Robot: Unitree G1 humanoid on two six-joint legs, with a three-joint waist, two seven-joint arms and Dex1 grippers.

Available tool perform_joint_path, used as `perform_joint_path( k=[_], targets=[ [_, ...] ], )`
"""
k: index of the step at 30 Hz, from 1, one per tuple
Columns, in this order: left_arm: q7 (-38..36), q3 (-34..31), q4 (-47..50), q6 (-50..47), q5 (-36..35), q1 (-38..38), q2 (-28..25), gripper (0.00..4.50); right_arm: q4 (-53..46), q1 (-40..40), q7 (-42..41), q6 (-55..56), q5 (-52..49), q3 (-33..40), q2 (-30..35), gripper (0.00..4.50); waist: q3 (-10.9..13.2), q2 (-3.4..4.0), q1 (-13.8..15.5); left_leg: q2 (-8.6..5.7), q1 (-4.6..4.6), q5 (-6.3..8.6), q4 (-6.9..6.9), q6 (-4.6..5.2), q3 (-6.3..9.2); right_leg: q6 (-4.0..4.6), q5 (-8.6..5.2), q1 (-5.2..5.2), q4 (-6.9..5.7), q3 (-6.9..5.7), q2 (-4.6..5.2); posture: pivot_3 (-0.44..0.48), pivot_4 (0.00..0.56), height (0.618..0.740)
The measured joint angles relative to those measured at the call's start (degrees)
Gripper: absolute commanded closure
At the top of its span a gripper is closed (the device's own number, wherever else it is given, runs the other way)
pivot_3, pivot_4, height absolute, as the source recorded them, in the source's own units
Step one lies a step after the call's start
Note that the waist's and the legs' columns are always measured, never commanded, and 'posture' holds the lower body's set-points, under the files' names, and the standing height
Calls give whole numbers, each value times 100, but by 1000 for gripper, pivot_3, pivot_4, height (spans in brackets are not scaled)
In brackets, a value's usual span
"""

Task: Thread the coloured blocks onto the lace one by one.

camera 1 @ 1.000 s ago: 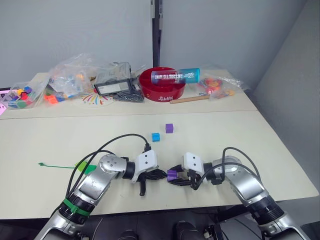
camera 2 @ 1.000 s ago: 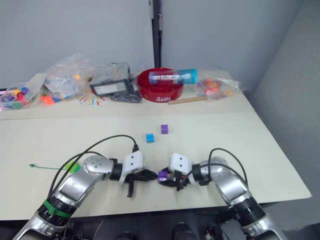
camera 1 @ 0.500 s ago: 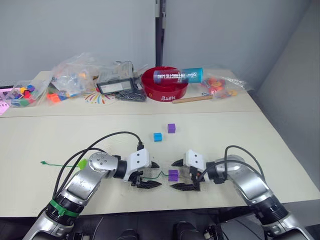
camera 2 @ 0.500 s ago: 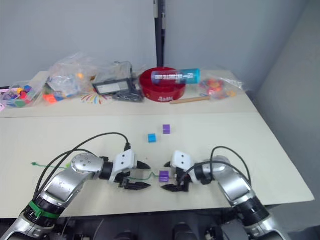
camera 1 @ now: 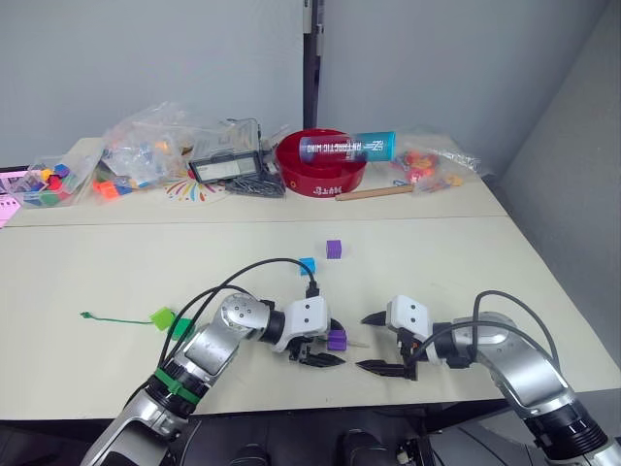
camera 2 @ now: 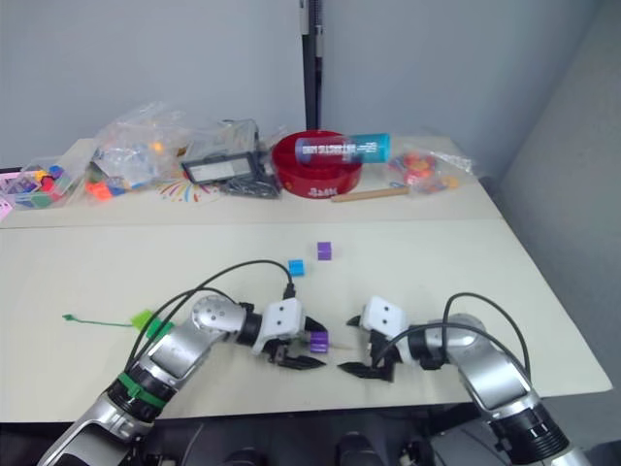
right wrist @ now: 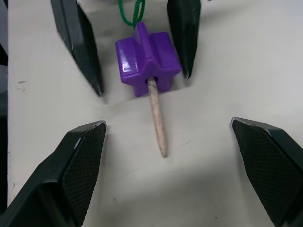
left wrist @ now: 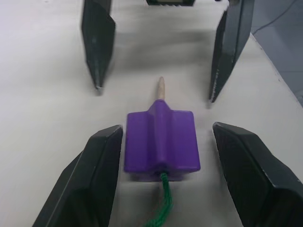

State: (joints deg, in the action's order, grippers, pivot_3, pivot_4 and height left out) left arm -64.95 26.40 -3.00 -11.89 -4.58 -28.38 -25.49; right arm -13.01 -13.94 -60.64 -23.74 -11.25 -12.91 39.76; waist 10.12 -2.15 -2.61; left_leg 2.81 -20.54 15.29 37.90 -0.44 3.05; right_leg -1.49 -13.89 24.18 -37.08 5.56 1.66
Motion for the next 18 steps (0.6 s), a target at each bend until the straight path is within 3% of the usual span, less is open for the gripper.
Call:
perform_joint_path(
  k=[2,7,9,18],
  targets=[
    [-26,3,-84,78,5,-32,51,1293,-3,65,71,3,15,-2,-5,45,0,0,17,0,-1,0,1,0,-2,-1,0,-2,2,0,2,0,150,731],
    [-38,0,-226,105,7,-93,137,2722,-60,95,122,12,30,-13,-16,0,0,0,18,-1,0,0,1,0,0,-1,0,-2,1,-1,2,0,150,731],
    [-35,-8,-240,130,9,-99,141,3116,-90,114,120,12,30,-21,-20,580,0,0,13,-1,0,0,1,0,0,-1,0,-2,1,-1,1,0,150,731],
    [-83,-9,-242,156,19,-103,122,3116,-89,112,63,203,97,-154,-9,3588,0,0,16,-1,1,0,1,0,0,-1,0,-3,1,-1,2,0,150,731]
  ],
)
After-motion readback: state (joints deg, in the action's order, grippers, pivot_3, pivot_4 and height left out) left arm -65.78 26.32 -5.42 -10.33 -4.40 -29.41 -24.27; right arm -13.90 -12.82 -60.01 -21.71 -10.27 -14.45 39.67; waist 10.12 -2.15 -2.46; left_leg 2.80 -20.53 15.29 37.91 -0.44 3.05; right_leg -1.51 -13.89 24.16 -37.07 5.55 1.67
